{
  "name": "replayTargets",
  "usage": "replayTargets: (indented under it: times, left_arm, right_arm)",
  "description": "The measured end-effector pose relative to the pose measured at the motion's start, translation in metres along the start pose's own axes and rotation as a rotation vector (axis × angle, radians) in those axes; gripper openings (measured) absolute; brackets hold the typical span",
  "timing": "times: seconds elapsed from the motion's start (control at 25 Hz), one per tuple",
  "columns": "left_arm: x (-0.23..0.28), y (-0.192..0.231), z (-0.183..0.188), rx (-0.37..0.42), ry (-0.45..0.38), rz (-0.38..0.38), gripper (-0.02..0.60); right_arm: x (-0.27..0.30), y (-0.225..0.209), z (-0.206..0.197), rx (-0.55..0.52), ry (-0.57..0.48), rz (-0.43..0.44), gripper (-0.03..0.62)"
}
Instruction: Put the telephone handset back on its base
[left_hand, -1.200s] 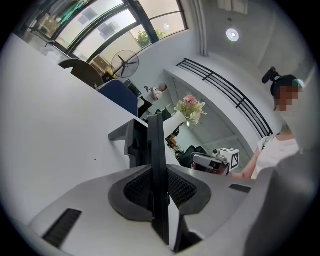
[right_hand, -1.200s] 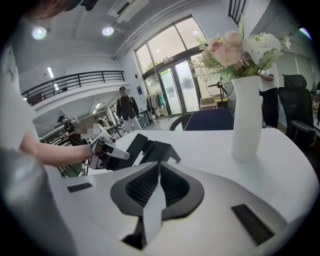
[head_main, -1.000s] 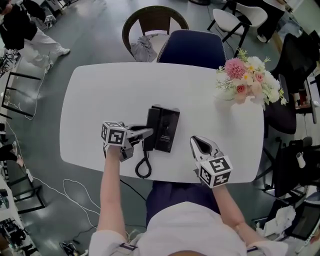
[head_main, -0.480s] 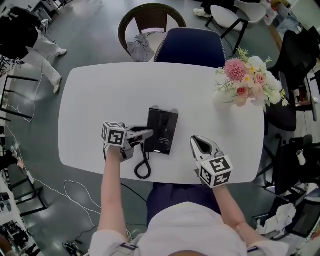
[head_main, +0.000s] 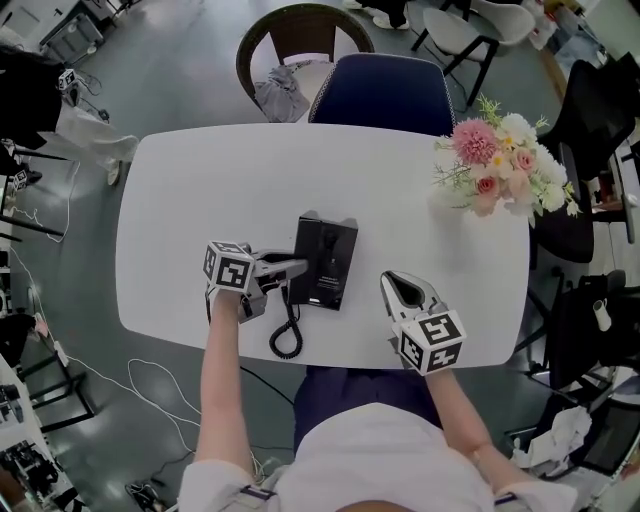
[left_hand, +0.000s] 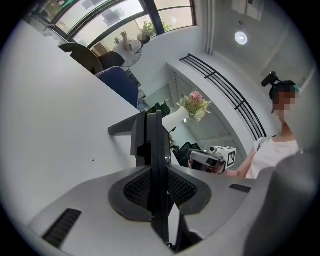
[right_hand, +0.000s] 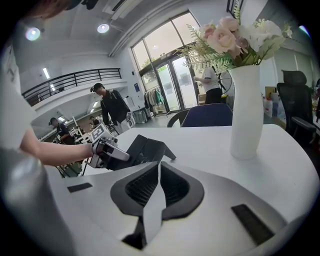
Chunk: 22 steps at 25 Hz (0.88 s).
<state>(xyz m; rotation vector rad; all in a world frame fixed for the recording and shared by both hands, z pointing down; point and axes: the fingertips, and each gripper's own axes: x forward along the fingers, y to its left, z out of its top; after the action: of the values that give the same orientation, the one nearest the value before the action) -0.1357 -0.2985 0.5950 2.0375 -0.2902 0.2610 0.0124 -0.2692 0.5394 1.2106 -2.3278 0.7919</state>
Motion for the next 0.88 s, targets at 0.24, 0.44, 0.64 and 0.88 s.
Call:
replayTargets:
  times: [0.24, 0.44, 0.64, 0.88]
  left_arm:
    - [0.0, 0.002, -0.001, 0.051, 0.037, 0.138, 0.1]
    - [0.004, -0.005, -0.004, 0.101, 0.083, 0.233, 0.222]
    - [-0.006, 0.003, -0.004, 0.155, 0.121, 0.41, 0.288]
    - [-0.025, 0.007, -0.007, 0.152, 0.155, 0.487, 0.185]
  right_arm:
    - [-0.002, -0.002, -0.001, 0.0, -0.003, -0.006, 0.038]
    - [-0.003, -0.001, -0.002, 0.0, -0.008, -0.002, 0.038]
    - [-0.005, 0.001, -0.002, 0.002, -0.019, 0.001, 0.037]
    - [-0.01, -0.003, -0.003, 0.016, -0.033, -0.011, 0.037]
